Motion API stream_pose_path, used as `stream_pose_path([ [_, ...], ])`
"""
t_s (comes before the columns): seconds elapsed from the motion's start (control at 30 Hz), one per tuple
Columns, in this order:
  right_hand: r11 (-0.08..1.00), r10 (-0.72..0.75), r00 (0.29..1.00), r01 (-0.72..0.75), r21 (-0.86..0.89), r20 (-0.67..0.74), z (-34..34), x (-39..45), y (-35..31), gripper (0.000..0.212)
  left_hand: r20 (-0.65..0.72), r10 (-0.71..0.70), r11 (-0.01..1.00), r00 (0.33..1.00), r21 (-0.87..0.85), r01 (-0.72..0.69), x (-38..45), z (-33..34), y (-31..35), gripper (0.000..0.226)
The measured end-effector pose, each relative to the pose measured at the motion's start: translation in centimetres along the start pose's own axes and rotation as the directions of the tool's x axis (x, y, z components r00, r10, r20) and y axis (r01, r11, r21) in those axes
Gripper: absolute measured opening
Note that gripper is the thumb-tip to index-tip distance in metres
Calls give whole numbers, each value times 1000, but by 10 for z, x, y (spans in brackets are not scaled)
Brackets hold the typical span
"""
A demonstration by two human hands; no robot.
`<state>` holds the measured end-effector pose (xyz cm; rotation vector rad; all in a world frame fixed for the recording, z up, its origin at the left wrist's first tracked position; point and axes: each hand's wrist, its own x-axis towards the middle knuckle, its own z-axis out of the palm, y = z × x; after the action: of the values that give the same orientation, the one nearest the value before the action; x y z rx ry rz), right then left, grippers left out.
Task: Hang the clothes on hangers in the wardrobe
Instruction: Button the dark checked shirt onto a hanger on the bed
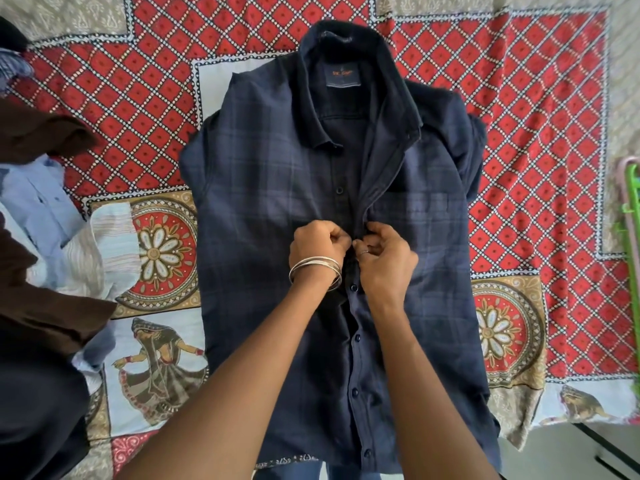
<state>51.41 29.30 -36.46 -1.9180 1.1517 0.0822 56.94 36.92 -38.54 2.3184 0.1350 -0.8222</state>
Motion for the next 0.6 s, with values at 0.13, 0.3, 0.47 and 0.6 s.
stream_pose_path([
  [0.13, 999, -28, 996, 30, -20, 80, -2, 0, -5, 38, 4, -50, 991, 999, -120, 50, -2, -4, -5, 8],
  [0.3, 998, 21, 996, -26, 53, 87, -5, 4, 1, 37, 28, -26, 972, 999, -234, 31, -5, -1, -3, 4],
  [0.47, 978, 80, 988, -104, 178, 134, -8, 5, 5, 42, 18, 8, 965, 1000, -262, -3, -5, 0, -7, 5],
  [0.6, 961, 69, 968, -129, 245, 241, -9, 6, 10, 45, -31, 8, 963, 1000, -267, -16, -6, 0, -11, 6],
])
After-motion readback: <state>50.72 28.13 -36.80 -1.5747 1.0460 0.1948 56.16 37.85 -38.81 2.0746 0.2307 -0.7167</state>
